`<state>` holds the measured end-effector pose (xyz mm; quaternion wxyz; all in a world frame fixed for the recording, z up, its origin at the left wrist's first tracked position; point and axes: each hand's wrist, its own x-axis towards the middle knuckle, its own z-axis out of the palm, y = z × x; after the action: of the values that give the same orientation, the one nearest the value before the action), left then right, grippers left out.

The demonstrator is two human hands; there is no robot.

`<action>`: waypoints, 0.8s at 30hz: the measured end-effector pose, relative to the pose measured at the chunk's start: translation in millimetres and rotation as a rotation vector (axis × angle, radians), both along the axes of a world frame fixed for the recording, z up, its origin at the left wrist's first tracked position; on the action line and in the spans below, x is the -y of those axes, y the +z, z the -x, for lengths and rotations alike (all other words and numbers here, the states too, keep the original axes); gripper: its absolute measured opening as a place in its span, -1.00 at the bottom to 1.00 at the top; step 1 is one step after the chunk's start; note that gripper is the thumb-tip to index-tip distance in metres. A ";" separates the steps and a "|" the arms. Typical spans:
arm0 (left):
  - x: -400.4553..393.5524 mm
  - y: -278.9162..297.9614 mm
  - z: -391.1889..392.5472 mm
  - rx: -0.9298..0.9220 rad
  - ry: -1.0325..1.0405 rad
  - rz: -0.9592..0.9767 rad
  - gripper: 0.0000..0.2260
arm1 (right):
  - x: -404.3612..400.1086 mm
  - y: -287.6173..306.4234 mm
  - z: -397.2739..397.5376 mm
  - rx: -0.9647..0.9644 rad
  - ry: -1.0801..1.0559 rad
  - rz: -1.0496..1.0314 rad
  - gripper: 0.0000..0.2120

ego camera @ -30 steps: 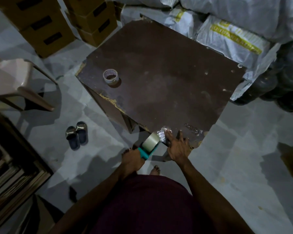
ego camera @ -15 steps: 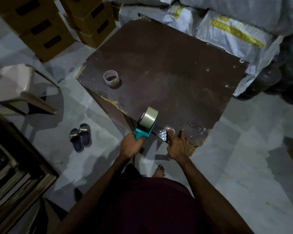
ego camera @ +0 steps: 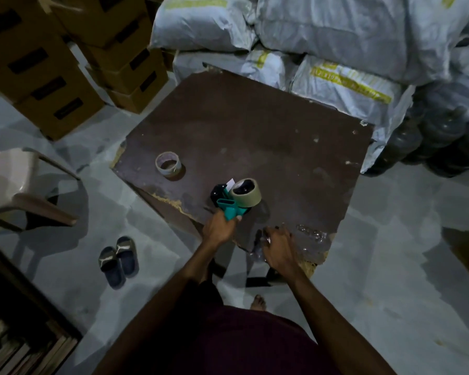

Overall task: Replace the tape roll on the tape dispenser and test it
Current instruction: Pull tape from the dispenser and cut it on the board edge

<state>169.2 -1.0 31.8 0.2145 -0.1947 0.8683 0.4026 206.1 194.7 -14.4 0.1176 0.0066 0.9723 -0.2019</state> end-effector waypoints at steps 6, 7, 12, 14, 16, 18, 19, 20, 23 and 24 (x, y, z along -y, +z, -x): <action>22.9 -43.8 69.5 0.108 -0.092 -0.139 -0.44 | 34.1 12.0 55.1 -0.006 -0.090 0.347 -0.62; 26.1 -49.1 79.8 0.120 -0.100 -0.158 -0.42 | 41.4 10.5 64.5 0.044 -0.124 0.418 -0.58; 33.9 -87.2 134.7 0.144 -0.225 -0.238 -0.50 | 77.9 16.8 102.3 0.154 -0.246 0.591 -0.53; 34.2 -107.1 152.1 0.185 -0.268 -0.276 -0.58 | 85.6 15.9 111.1 0.163 -0.316 0.600 -0.53; 34.0 -108.9 161.4 0.191 -0.285 -0.296 -0.58 | 90.4 15.5 118.2 0.160 -0.403 0.620 -0.54; 31.4 -119.8 170.8 0.205 -0.318 -0.318 -0.59 | 91.8 15.1 124.5 0.147 -0.468 0.632 -0.55; 29.1 -127.9 176.2 0.211 -0.335 -0.342 -0.59 | 92.1 16.3 128.2 0.143 -0.494 0.626 -0.56; 27.6 -125.0 178.6 0.213 -0.352 -0.339 -0.59 | 91.9 16.3 132.3 0.138 -0.523 0.617 -0.57; 19.9 -114.2 184.3 0.234 -0.362 -0.386 -0.55 | 90.6 10.2 141.6 0.150 -0.595 0.609 -0.57; 18.3 -109.1 185.8 0.240 -0.363 -0.390 -0.55 | 90.0 6.6 143.5 0.164 -0.608 0.613 -0.56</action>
<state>-16.5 -19.3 -77.2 0.4175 -0.0372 0.7636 0.4911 62.6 104.8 -7.8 0.1261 0.2735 0.8086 -0.5054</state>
